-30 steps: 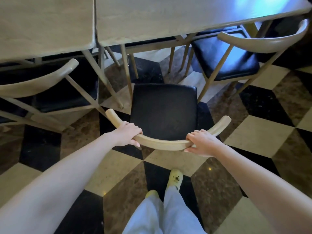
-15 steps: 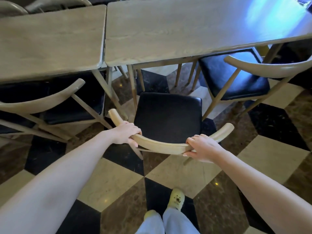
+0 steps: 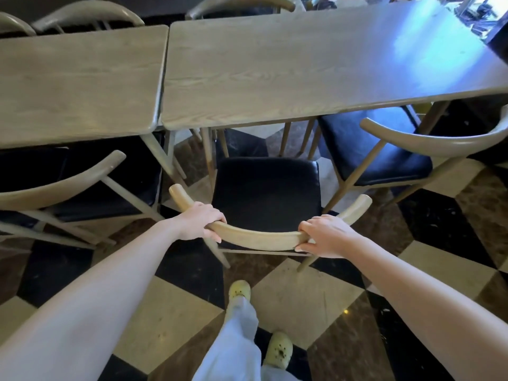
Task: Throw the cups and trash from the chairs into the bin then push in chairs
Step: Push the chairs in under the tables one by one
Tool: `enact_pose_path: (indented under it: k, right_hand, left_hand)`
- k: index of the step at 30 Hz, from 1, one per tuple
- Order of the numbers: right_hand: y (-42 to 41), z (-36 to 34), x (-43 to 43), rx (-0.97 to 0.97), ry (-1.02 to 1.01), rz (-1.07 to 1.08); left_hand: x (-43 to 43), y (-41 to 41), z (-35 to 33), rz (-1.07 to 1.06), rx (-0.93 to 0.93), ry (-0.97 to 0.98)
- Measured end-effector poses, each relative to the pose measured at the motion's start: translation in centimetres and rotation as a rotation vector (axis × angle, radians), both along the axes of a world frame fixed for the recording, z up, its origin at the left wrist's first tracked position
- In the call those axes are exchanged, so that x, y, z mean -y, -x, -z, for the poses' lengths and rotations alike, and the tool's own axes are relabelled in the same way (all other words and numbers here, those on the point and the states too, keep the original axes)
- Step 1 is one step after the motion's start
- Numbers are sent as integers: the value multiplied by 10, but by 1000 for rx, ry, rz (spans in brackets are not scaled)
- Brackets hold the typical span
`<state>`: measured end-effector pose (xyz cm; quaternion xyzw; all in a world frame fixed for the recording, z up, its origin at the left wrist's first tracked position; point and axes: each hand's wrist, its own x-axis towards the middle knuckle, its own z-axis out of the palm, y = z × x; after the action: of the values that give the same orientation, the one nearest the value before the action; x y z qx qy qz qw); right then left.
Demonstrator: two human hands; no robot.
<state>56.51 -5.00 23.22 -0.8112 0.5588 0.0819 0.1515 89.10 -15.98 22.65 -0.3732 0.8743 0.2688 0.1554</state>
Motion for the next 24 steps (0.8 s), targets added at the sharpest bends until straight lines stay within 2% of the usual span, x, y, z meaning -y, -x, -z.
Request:
enact_pose_path:
  k: [8, 24]
  right_hand:
    - [0, -19, 65, 20, 0, -8]
    - [12, -5, 159, -111, 14, -133]
  left_hand:
    - [60, -4, -8, -31, -54, -47]
    - [118, 9, 26, -128, -129, 3]
